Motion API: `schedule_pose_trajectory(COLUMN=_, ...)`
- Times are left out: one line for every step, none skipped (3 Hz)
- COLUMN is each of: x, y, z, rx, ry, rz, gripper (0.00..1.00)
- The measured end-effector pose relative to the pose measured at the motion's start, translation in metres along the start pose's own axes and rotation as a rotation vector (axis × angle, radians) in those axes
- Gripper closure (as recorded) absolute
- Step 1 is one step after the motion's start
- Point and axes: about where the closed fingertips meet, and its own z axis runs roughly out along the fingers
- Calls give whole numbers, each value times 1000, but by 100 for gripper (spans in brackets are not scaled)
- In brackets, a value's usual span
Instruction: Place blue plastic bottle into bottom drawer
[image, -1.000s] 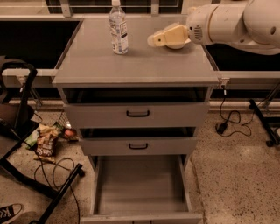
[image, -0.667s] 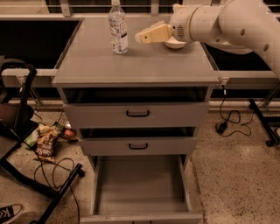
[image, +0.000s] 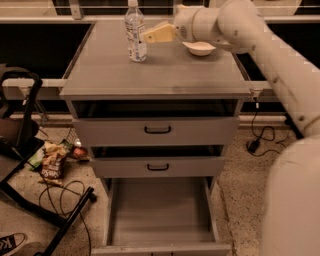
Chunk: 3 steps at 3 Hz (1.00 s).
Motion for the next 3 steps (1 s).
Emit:
schedule_pose_trajectory(x=7, y=-5, z=45, rx=-26, ry=7, rz=88, gripper=0)
schedule_pose_trajectory(x=10, y=-4, z=71, rx=-43, ry=-4, rz=159, gripper=0)
schedule_pose_trajectory(x=8, y=2, z=93, rx=-70, ry=-36, rz=195, gripper=0)
